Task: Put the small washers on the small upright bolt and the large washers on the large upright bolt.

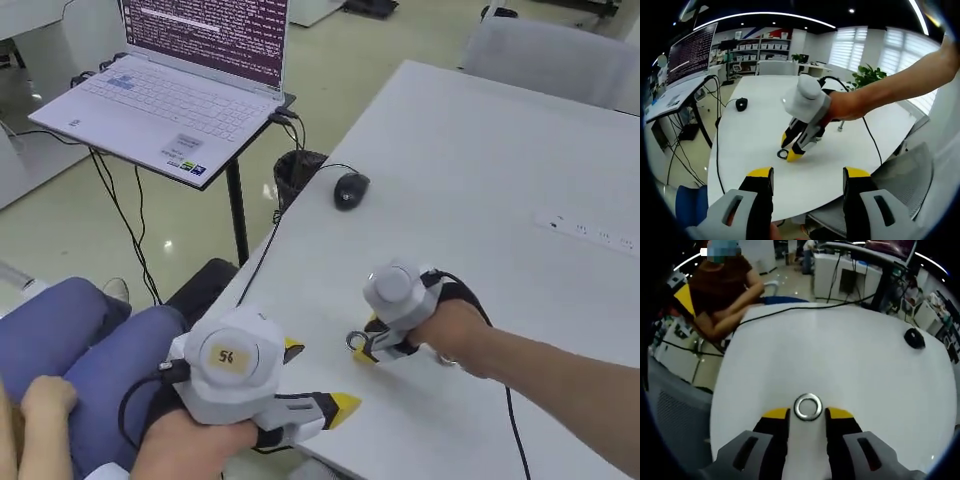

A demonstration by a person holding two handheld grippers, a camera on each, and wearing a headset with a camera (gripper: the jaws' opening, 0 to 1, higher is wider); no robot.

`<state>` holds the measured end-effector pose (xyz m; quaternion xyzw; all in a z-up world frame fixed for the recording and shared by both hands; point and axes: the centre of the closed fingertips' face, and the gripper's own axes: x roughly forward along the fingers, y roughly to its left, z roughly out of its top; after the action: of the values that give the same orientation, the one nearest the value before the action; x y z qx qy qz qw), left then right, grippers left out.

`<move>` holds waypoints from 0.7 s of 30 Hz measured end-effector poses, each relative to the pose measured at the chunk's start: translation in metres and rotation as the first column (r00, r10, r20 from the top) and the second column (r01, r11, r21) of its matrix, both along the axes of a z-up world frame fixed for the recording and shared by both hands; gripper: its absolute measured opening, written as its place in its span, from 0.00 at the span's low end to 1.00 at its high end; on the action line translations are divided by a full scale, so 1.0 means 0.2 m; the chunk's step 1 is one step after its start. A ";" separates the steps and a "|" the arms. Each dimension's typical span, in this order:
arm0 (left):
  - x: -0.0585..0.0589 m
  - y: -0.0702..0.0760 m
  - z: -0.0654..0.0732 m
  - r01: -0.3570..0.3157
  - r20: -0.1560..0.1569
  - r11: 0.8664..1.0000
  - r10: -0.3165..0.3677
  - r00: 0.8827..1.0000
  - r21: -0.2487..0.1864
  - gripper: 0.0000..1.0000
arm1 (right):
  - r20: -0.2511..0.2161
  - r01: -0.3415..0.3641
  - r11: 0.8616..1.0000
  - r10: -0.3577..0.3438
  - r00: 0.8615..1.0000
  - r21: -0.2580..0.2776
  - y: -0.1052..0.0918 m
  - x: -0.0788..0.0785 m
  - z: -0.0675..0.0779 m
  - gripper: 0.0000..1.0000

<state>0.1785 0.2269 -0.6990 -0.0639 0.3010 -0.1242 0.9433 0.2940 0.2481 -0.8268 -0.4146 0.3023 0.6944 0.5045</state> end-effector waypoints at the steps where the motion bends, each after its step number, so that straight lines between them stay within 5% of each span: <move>1: 0.00 0.00 0.00 -0.001 0.000 1.000 0.001 1.000 0.000 0.55 | 0.001 -0.024 1.000 0.024 1.000 0.000 0.00 0.00 0.00 0.30; 8: 0.02 0.01 0.01 0.004 0.006 1.000 -0.004 1.000 0.001 0.55 | -0.004 -0.096 0.995 0.096 0.995 -0.007 0.02 -0.03 0.00 0.25; 21: 0.01 0.02 0.01 -0.006 0.005 1.000 0.006 1.000 0.003 0.55 | 0.007 -0.076 0.996 0.077 0.997 -0.035 -0.06 -0.05 0.01 0.23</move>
<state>0.1806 0.2319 -0.6975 -0.0634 0.2986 -0.1209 0.9446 0.2847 0.2359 -0.8244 -0.4374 0.2960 0.7061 0.4717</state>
